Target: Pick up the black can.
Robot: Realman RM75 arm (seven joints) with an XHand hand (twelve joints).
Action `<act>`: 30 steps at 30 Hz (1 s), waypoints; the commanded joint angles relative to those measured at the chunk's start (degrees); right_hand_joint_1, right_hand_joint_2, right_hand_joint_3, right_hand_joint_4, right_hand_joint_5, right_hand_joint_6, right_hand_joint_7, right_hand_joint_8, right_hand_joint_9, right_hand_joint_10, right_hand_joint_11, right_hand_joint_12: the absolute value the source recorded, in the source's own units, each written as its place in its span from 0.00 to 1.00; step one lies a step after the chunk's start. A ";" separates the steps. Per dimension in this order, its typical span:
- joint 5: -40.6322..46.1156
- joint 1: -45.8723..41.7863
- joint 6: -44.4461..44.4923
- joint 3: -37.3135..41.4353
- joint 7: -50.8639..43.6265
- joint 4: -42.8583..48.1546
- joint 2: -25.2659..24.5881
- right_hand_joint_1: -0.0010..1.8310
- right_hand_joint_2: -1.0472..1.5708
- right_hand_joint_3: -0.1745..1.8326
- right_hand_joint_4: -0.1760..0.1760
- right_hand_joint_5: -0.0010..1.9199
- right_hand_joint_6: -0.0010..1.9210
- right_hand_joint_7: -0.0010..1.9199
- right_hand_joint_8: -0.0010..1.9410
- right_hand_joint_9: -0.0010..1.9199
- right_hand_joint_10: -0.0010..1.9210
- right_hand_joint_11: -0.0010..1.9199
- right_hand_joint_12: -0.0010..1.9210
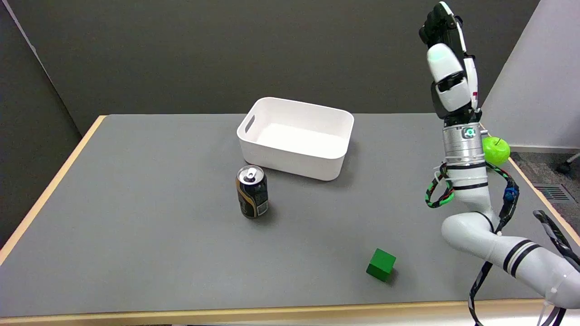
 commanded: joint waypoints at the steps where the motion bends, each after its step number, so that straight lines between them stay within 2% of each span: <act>1: -3.57 -1.99 -1.03 -0.55 1.97 3.27 -0.24 0.17 0.64 0.56 0.49 0.03 0.18 0.05 0.14 0.01 0.18 0.00 0.24; 7: -10.77 0.42 -8.66 -0.59 -1.51 9.09 -0.20 0.17 0.63 0.56 0.48 0.03 0.17 0.04 0.13 0.02 0.15 0.00 0.18; 12: -16.24 5.22 -25.70 -0.75 -17.79 18.54 0.08 0.20 0.63 0.56 0.47 0.03 0.18 0.04 0.14 0.01 0.17 0.00 0.17; 13: -17.55 6.25 -28.70 -1.16 -21.12 19.90 -0.05 0.20 0.64 0.55 0.47 0.04 0.18 0.05 0.14 0.01 0.19 0.00 0.18; 15: -20.33 9.65 -34.04 -3.31 -28.17 21.73 -0.82 0.23 0.66 0.49 0.48 0.06 0.16 0.08 0.13 0.00 0.27 0.00 0.27; 17: -23.03 13.49 -35.38 -6.84 -34.00 21.49 -2.35 0.24 0.66 0.50 0.49 0.07 0.17 0.09 0.13 0.01 0.28 0.00 0.32; 19: -25.12 16.49 -35.25 -9.88 -40.30 20.61 -4.33 0.25 0.63 0.57 0.52 0.06 0.21 0.09 0.17 0.02 0.31 0.00 0.38; 23: -30.89 20.10 -35.54 -13.38 -51.97 19.56 -8.51 0.30 0.64 0.58 0.60 0.09 0.23 0.13 0.19 0.06 0.33 0.00 0.50; 26: -37.10 21.67 -36.83 -15.54 -53.48 18.39 -10.24 0.31 0.64 0.58 0.67 0.11 0.25 0.15 0.19 0.09 0.33 0.00 0.53; 28: -38.69 22.82 -37.41 -17.15 -53.40 17.42 -10.70 0.32 0.64 0.58 0.73 0.12 0.26 0.16 0.20 0.11 0.33 0.01 0.54; 30: -38.87 24.07 -37.50 -18.67 -53.31 15.94 -10.88 0.31 0.63 0.58 0.75 0.12 0.26 0.16 0.21 0.11 0.33 0.02 0.54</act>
